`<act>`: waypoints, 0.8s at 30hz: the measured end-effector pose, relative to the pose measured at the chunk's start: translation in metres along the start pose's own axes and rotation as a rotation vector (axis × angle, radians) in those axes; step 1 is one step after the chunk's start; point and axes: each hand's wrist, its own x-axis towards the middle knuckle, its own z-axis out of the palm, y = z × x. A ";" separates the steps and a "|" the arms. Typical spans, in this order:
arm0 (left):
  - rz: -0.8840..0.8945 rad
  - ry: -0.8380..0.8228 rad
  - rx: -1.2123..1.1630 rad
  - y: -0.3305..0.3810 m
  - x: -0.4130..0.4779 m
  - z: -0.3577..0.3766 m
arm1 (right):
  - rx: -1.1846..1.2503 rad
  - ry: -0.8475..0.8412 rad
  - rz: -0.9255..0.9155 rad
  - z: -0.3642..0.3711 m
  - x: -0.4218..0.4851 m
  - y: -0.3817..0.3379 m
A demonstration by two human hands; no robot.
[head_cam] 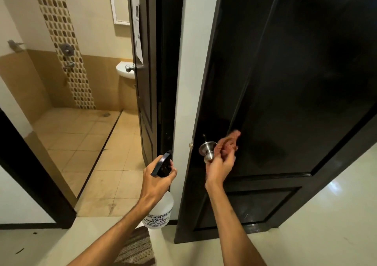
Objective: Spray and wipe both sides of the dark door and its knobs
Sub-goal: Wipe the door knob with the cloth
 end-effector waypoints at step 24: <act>-0.015 0.052 -0.017 -0.002 -0.001 -0.004 | 0.287 0.097 0.586 -0.008 0.042 -0.005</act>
